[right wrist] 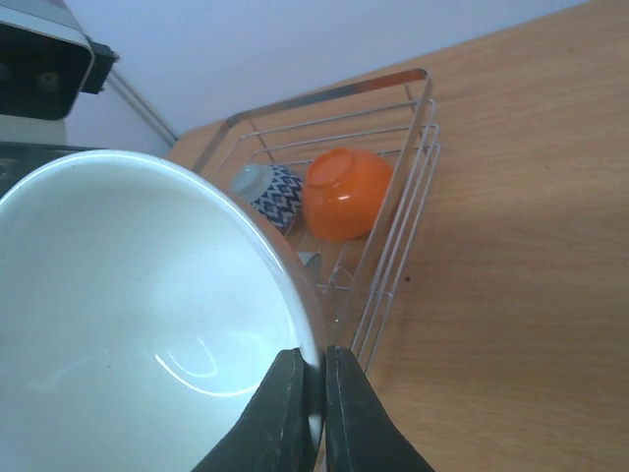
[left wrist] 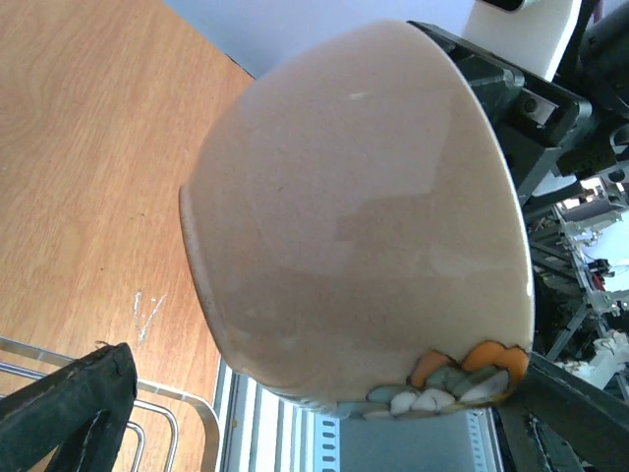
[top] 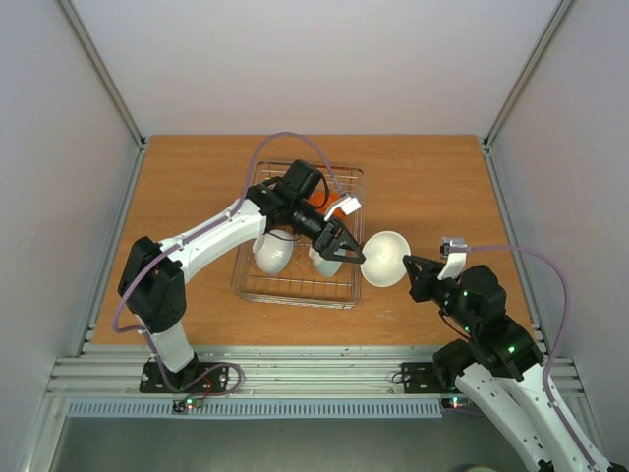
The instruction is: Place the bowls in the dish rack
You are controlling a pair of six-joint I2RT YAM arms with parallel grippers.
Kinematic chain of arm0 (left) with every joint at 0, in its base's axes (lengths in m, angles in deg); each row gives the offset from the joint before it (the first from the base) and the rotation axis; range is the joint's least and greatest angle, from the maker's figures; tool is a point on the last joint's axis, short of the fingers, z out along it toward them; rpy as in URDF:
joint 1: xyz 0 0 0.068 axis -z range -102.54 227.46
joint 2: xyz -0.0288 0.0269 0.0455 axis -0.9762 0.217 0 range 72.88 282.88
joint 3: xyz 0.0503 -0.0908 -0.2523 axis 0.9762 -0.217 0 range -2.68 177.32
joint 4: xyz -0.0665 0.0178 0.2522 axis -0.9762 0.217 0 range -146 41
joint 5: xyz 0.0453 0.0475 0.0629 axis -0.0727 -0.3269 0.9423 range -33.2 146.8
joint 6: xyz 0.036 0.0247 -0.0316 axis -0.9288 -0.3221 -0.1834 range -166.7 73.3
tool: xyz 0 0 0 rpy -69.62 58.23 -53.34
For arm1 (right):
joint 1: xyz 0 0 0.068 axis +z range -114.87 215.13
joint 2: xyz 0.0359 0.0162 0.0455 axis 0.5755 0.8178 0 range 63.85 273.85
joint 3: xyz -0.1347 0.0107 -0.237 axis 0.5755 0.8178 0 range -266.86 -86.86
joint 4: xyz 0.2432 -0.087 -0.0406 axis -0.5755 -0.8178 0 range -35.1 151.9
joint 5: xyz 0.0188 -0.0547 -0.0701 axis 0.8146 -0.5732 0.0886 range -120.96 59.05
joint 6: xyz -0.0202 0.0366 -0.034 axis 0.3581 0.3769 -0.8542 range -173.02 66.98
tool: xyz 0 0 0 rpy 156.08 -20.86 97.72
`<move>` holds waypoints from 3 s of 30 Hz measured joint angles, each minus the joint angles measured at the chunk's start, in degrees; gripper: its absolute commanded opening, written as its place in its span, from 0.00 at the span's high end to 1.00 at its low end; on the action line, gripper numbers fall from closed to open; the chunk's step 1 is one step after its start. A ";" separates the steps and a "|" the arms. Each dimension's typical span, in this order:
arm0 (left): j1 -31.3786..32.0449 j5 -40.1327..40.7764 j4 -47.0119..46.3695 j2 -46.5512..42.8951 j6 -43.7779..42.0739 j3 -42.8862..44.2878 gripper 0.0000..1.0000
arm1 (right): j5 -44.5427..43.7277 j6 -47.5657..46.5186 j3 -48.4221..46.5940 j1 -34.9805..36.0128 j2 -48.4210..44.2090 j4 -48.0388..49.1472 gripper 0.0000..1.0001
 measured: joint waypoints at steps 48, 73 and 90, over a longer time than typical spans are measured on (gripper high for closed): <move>0.57 33.62 4.26 -0.37 -6.45 1.51 1.00 | 6.64 -3.58 3.52 -0.11 -0.70 10.29 0.48; -0.15 76.96 9.73 4.55 -21.11 7.74 1.00 | 7.23 -2.45 4.57 -0.11 -1.81 9.92 0.92; 1.05 80.43 19.32 10.23 -23.98 11.58 1.00 | 5.99 -2.36 4.57 -0.11 -1.49 9.29 0.91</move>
